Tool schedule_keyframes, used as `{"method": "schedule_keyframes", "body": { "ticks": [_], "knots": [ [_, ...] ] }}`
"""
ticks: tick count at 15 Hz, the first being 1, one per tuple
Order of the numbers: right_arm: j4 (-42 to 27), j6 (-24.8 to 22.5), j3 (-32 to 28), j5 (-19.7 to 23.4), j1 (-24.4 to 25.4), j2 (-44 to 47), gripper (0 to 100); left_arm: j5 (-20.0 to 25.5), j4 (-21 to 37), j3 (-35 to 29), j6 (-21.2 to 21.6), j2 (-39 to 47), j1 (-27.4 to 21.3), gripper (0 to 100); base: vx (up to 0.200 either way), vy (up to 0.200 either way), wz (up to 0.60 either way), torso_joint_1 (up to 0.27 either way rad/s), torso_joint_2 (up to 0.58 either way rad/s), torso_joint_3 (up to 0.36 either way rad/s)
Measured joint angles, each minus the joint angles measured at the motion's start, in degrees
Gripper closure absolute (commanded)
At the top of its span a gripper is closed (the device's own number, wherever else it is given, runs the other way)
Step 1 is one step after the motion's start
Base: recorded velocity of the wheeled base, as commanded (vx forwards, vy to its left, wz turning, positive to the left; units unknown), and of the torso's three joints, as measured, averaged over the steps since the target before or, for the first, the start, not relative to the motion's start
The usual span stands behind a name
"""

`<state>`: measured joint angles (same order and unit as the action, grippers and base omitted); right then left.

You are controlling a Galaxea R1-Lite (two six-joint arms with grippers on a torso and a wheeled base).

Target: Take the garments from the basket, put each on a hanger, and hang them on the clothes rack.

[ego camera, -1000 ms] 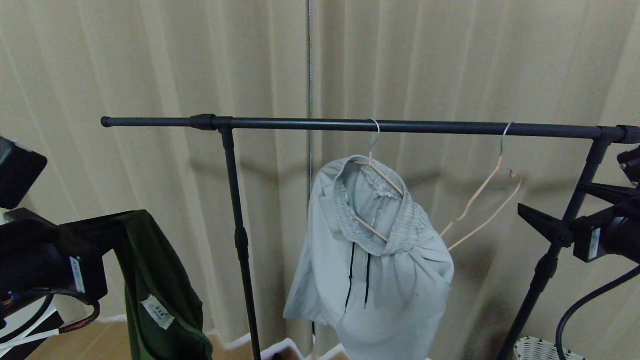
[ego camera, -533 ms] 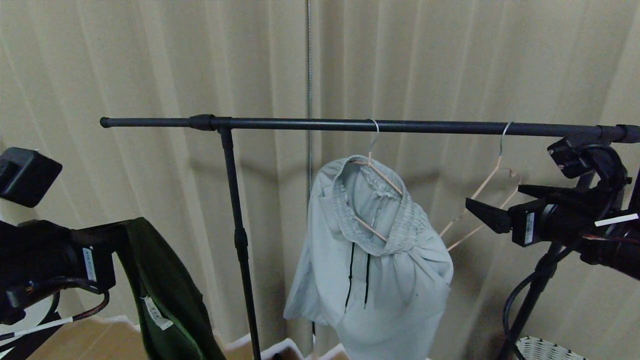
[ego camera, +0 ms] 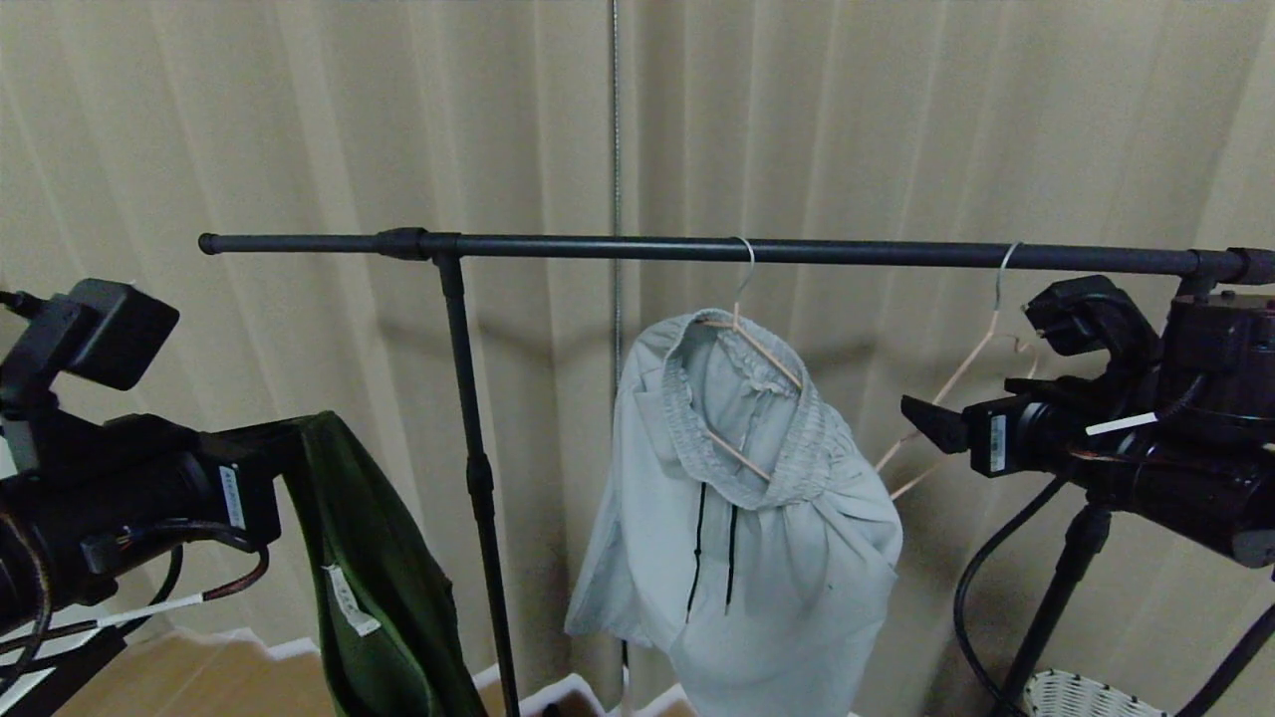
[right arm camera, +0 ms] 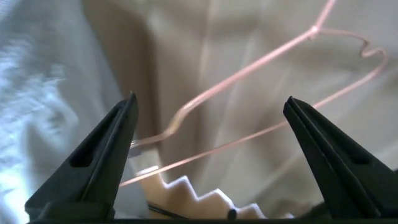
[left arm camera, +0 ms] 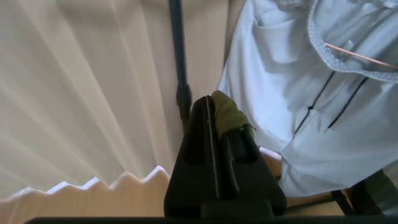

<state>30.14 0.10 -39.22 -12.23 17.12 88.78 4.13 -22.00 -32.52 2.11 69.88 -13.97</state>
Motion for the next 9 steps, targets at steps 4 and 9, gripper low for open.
{"method": "schedule_keyframes", "body": {
  "ticks": [4,9],
  "knots": [
    [-1.3,-0.1,-1.0,-4.3,-0.1,2.8,0,0.0,-0.4,0.9,0.0,-0.6,-1.2,100,0.0,0.0,0.0,0.0,0.0,0.0],
    [-5.3,-0.1,0.9,-5.1,-2.2,0.4,0,0.0,-0.3,1.1,0.0,-0.8,-1.9,100,0.0,0.0,0.0,0.0,0.0,0.0]
  ]
}}
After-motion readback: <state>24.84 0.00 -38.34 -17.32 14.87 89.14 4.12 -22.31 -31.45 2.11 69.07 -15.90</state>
